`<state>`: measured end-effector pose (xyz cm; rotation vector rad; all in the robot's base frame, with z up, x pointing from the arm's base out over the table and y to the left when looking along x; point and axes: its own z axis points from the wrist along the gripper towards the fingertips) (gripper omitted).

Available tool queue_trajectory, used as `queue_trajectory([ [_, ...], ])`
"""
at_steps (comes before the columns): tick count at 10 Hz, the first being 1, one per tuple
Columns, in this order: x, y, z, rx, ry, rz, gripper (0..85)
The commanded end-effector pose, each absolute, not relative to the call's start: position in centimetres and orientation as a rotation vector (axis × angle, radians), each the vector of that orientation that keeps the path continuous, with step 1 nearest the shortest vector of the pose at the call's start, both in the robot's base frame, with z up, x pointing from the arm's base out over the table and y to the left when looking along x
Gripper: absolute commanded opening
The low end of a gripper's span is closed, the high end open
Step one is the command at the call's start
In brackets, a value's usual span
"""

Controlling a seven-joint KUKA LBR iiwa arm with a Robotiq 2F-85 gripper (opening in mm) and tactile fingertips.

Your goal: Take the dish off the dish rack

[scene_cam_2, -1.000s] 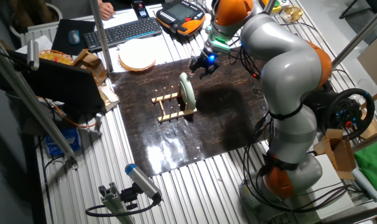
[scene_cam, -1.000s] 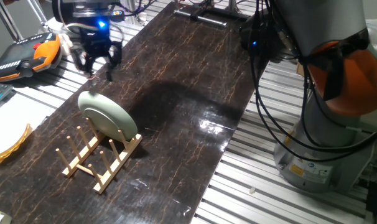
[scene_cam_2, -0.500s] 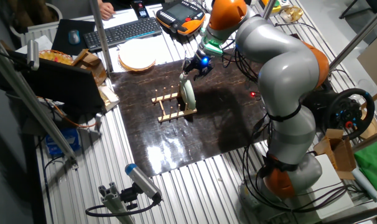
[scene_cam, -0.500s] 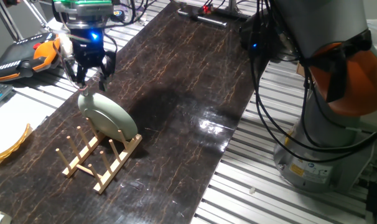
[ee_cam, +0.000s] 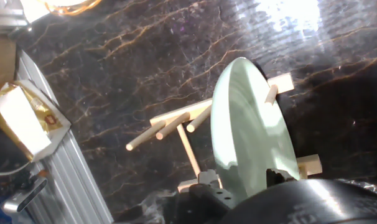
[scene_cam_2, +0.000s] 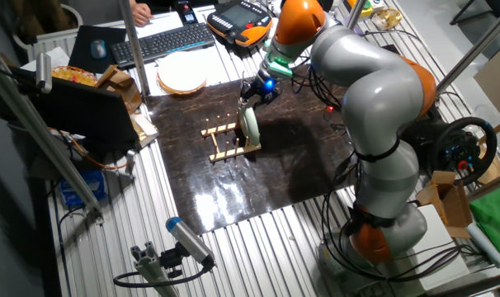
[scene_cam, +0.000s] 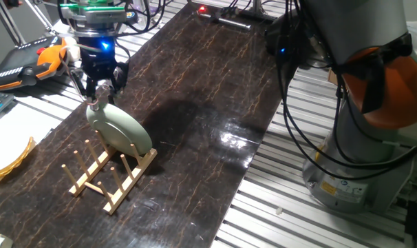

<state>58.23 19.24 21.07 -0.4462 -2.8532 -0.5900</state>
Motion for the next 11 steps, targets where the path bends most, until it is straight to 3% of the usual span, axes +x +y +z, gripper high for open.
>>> queue_trajectory([
  [1, 58.22, 19.29, 21.03, -0.441, -2.848, -0.601, 33.0],
  [6, 58.24, 19.22, 20.93, -0.38, -2.828, -0.626, 16.0],
  [9, 58.46, 18.77, 21.32, -0.348, -2.785, -0.658, 14.7],
  [11, 58.43, 18.4, 21.79, -0.345, -2.769, -0.679, 9.3],
])
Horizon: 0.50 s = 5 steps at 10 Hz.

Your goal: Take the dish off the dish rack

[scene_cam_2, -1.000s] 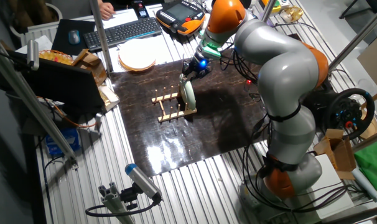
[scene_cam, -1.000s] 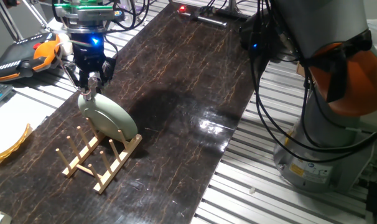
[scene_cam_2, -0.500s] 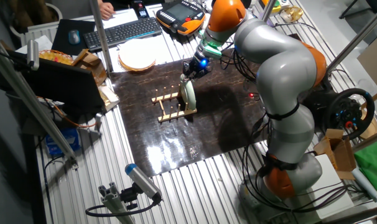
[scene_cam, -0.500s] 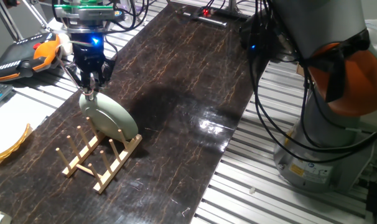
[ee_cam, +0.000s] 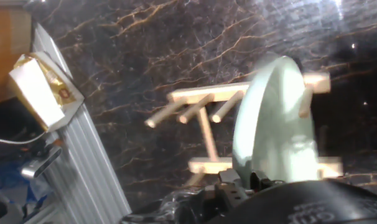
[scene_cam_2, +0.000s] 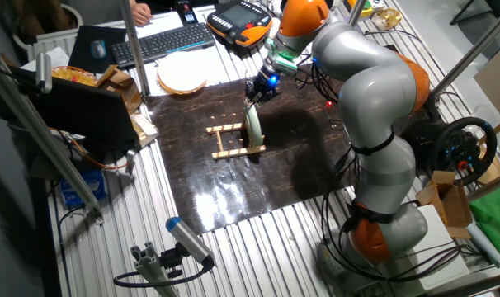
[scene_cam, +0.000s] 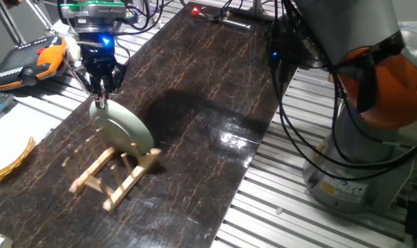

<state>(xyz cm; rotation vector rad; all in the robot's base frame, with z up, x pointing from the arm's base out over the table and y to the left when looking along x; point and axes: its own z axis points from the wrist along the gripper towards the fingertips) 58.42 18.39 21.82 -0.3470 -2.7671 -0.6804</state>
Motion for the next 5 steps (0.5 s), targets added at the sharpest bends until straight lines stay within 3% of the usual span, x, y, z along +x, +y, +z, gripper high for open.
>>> queue_trajectory([
  [1, 58.34, 18.34, 22.07, -0.357, -2.756, -0.698, 8.3],
  [5, 58.15, 18.69, 22.5, -0.39, -2.735, -0.772, 0.7],
])
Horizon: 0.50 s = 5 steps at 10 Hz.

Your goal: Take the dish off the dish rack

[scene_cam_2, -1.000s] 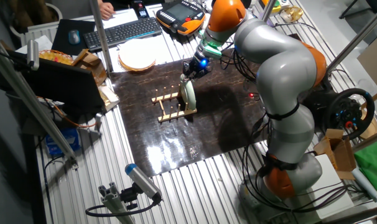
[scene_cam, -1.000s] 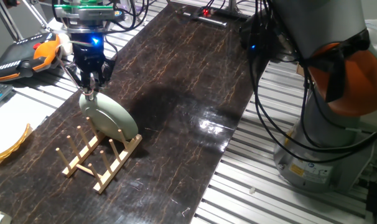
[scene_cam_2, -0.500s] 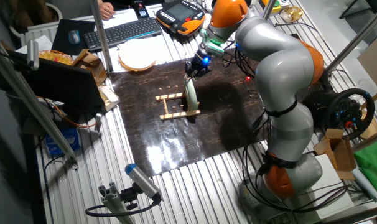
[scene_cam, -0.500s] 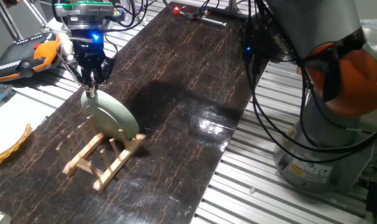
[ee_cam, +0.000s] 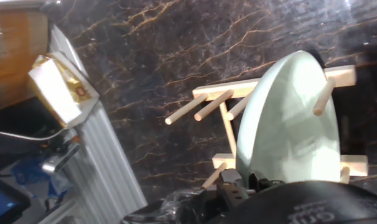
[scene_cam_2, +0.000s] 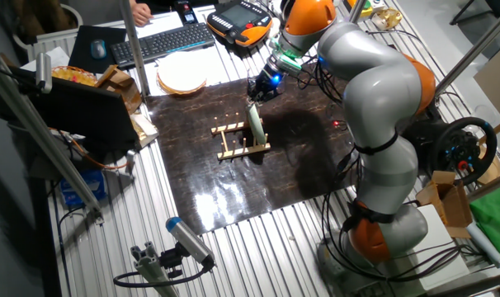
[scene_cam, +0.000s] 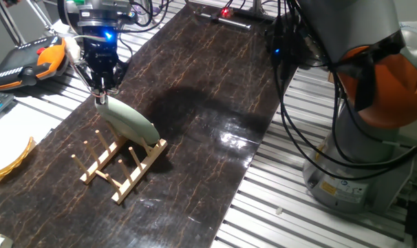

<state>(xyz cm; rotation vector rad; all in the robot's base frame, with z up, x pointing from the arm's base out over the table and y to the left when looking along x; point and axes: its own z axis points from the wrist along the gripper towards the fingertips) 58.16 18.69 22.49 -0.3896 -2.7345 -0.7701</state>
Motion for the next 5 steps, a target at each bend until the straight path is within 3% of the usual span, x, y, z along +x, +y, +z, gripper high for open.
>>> queue_trajectory([
  [1, 58.17, 18.73, 22.5, -0.387, -2.735, -0.767, 0.7],
  [5, 58.43, 17.87, 23.26, -0.377, -2.728, -0.753, 0.7],
])
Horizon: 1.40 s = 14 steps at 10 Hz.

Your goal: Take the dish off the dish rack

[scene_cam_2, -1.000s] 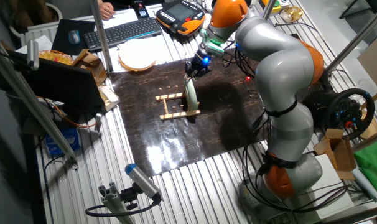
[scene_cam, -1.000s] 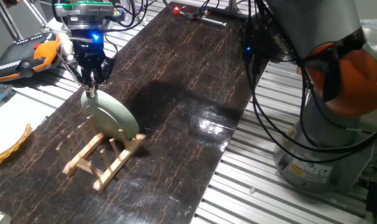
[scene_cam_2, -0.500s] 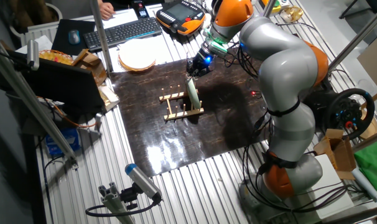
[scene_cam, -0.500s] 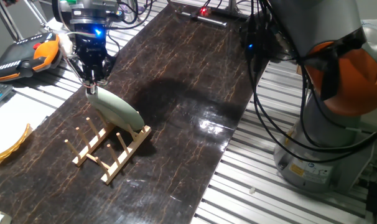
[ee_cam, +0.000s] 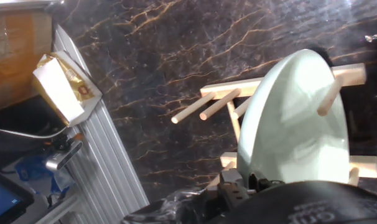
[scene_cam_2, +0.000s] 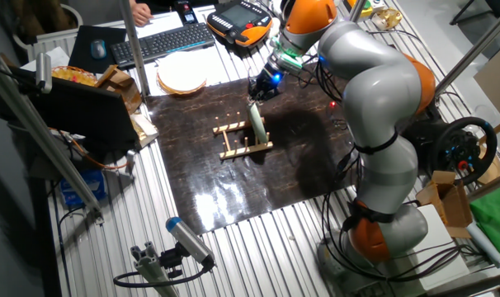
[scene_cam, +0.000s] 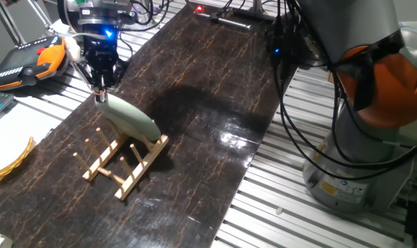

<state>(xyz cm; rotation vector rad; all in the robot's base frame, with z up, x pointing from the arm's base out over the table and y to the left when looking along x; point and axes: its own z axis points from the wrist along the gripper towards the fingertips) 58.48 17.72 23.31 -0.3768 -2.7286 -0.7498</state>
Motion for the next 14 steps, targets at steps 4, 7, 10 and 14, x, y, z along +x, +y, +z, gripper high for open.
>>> queue_trajectory([
  [4, 58.7, 16.9, 23.3, -0.393, -2.728, -0.773, 0.7],
  [7, 58.7, 16.7, 23.3, -0.415, -2.706, -0.797, 0.7],
  [10, 58.6, 16.3, 23.2, -0.443, -2.7, -0.79, 0.7],
  [14, 58.6, 15.0, 22.8, -0.436, -2.682, -0.818, 0.7],
])
